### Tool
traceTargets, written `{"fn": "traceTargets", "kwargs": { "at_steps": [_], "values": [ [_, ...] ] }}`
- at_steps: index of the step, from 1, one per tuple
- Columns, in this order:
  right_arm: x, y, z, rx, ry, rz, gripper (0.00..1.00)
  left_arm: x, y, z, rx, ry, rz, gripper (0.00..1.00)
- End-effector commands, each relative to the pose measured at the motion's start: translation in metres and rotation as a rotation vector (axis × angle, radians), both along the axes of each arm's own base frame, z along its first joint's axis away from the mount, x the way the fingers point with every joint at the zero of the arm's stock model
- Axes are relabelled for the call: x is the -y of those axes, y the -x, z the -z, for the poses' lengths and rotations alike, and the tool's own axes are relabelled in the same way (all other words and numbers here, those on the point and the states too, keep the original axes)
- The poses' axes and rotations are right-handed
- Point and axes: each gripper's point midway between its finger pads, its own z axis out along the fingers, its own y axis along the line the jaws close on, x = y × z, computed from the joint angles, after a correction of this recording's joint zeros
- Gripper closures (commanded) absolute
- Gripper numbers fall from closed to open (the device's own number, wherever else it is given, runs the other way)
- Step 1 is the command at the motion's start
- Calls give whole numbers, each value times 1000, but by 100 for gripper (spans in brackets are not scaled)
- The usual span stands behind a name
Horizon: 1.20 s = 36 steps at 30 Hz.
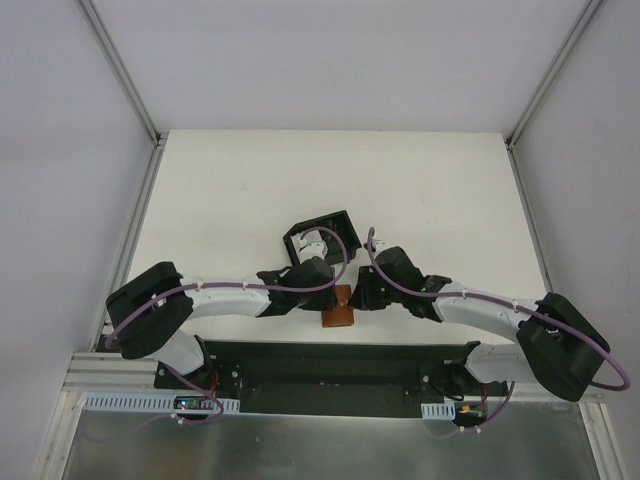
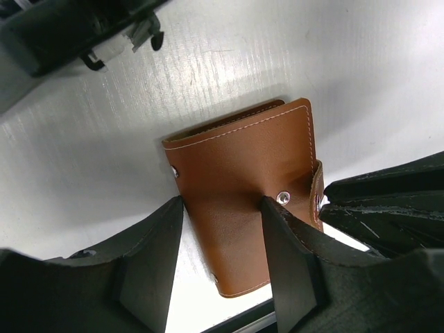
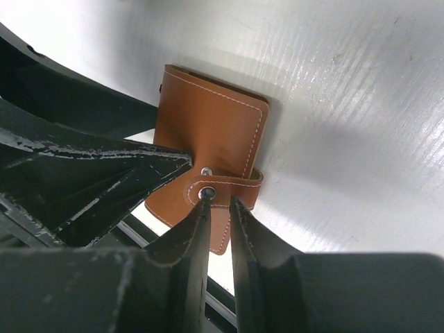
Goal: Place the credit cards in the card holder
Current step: Close the card holder at the center of the board.
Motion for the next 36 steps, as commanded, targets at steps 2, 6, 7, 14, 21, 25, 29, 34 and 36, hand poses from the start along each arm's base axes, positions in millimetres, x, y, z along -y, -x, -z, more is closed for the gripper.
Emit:
{"fn": "traceTargets", "kwargs": {
  "at_steps": [2,6,7,14,21,25,29,34,36],
  "values": [
    [-15,-16,-24,67,-58,-9,79,-35,19,29,-64,-126,-35,52],
    [-17,-18,-23,59,-56,-18,79,-37,18,26,-48,-113,-42,50],
    [-17,-18,-22,55,-54,-20,78,-37,18,26,-49,-113,-43,49],
    [-23,-16,-16,24,-59,-33,78,-38,22,32,-73,-121,-39,49],
    [-24,-15,-12,9,-62,-31,78,-39,26,40,-101,-127,-50,55],
    [-23,-14,-9,1,-60,-27,78,-41,28,42,-111,-129,-51,59],
    [-19,-12,-8,2,-56,-12,78,-43,32,45,-125,-136,-45,59],
    [-13,-10,-7,5,-41,6,78,-37,32,46,-126,-119,-29,58],
    [-14,-10,-5,-1,-38,4,78,-36,32,47,-127,-117,-27,58]
  ]
}}
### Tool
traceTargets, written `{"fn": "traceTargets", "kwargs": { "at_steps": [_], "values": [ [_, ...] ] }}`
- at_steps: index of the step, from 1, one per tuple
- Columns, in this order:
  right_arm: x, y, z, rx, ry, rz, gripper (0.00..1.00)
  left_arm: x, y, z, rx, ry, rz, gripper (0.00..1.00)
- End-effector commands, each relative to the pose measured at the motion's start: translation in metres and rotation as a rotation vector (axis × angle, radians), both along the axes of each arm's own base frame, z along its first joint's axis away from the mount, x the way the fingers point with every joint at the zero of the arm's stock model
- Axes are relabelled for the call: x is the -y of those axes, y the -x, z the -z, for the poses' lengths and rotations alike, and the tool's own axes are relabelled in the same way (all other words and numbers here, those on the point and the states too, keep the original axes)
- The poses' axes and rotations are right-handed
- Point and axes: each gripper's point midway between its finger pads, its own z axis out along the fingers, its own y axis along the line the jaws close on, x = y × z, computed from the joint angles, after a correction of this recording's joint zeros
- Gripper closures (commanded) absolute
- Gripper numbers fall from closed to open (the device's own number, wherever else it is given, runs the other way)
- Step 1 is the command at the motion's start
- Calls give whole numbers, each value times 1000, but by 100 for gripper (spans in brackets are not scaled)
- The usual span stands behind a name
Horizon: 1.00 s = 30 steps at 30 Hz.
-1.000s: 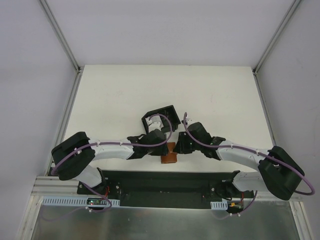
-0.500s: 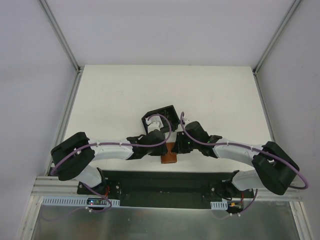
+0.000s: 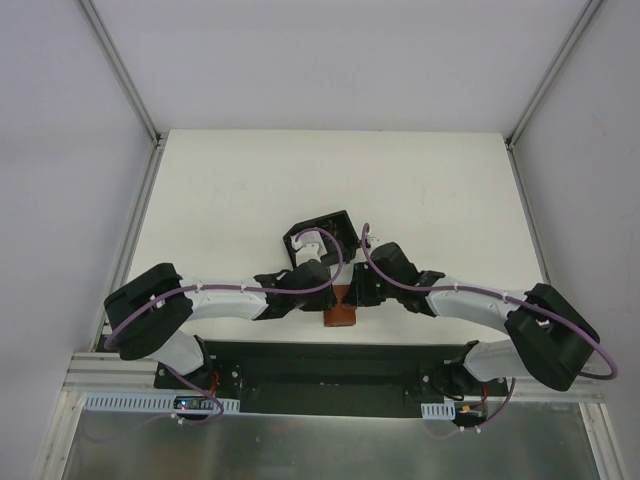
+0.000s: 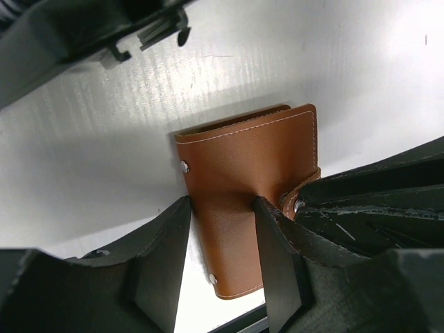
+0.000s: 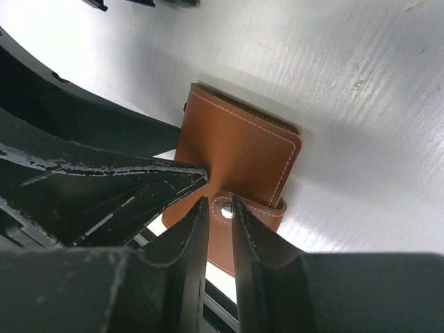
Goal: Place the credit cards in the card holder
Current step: Close the card holder at the center of the board.
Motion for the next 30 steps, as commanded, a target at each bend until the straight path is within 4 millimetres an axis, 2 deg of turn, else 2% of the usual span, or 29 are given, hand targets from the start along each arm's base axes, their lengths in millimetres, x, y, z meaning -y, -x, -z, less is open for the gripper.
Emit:
{"fn": "traceTargets", "kwargs": {
  "at_steps": [1,8,17,23,30],
  "values": [
    [-1,-3,-5,18,-14,15,78,-33,33,44,-126,-155,43,58],
    [0,-2,-4,37,14,27,79,-34,34,44,-126,-155,38,58],
    [11,-7,-31,126,5,48,77,-35,31,40,-107,-147,31,56],
    [20,5,-15,59,35,66,77,-36,31,38,-98,-137,30,54],
    [13,8,-5,20,9,63,78,-35,33,37,-95,-126,41,54]
  ]
}}
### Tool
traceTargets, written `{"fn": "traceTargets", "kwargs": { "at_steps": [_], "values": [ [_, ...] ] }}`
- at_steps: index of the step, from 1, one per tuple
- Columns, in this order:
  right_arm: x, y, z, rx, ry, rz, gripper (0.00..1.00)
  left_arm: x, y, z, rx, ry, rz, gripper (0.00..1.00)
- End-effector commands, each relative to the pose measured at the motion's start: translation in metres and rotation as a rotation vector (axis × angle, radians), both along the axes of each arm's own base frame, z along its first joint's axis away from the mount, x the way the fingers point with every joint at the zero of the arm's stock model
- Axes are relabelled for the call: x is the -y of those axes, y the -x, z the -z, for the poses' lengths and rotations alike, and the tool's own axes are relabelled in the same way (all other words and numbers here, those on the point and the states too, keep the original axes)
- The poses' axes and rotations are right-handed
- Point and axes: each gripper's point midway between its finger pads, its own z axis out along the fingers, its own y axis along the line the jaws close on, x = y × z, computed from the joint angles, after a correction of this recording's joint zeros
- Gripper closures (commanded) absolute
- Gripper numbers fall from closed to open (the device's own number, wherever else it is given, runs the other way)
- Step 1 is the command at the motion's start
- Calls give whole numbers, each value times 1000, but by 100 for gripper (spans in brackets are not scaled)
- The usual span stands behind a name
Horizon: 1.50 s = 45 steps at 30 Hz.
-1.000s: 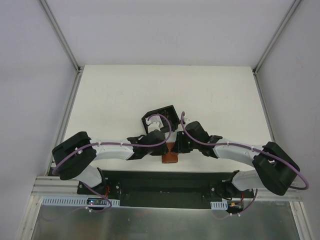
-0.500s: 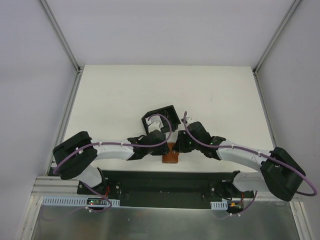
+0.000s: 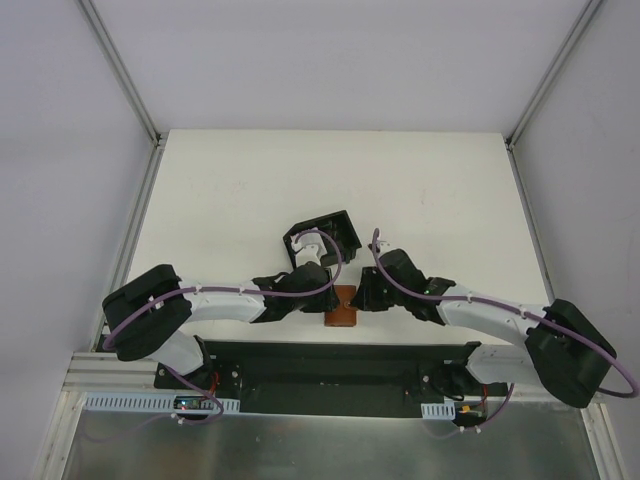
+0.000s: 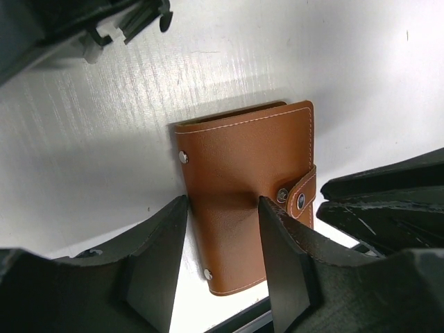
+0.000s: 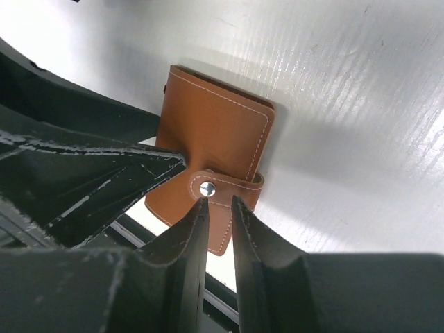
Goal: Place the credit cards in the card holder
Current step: Close the card holder at the center of the board.
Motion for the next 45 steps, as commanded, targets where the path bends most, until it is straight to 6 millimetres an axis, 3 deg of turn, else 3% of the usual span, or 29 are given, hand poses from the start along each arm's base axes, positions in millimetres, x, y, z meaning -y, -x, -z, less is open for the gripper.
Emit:
{"fn": "traceTargets", "kwargs": {
  "at_steps": [1,14,30,45],
  "values": [
    [-8,1,4,-20,-24,-1,78,-39,32,38,-107,-163,46,53],
    [-17,-2,3,-22,-31,-7,78,-40,38,47,-133,-177,65,57],
    [-11,9,-2,-20,-34,10,76,-41,36,32,-72,-145,102,51],
    [-14,2,5,-34,-12,43,75,-40,41,44,-111,-167,115,53]
  ]
}}
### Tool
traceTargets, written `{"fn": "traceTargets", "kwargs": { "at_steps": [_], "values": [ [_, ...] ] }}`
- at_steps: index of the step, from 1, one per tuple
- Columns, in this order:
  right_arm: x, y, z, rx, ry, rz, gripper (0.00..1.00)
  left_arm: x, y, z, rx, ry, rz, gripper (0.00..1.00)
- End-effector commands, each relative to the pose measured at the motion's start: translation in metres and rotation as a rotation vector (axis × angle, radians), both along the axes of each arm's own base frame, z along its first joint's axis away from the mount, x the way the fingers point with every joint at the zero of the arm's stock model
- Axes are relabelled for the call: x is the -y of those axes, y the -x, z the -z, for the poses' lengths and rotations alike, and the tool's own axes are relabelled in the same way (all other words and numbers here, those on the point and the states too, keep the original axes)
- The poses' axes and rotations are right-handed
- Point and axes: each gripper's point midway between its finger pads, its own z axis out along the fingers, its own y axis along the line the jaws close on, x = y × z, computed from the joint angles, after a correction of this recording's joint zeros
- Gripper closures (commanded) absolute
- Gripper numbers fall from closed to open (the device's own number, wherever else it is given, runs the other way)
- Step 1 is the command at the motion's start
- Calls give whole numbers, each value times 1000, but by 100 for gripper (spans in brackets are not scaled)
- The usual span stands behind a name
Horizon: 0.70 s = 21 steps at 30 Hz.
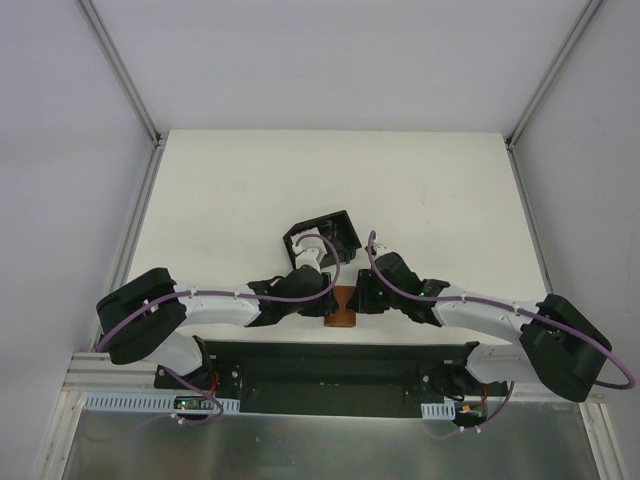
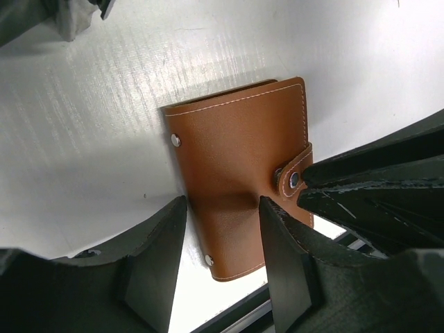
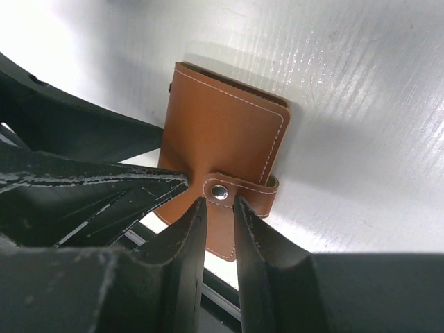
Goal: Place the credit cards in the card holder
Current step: Close the card holder at the center of the board.
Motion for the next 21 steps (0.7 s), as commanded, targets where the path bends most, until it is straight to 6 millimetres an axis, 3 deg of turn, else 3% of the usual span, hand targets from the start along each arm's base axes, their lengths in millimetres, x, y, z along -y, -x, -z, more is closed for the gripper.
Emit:
{"fn": "traceTargets", "kwargs": {
  "at_steps": [1,21],
  "values": [
    [-6,-4,-2,2,-7,15,75,-38,30,45,-119,-193,42,54],
    [-9,-15,-3,28,-6,63,77,-36,43,55,-187,-194,22,62]
  ]
}}
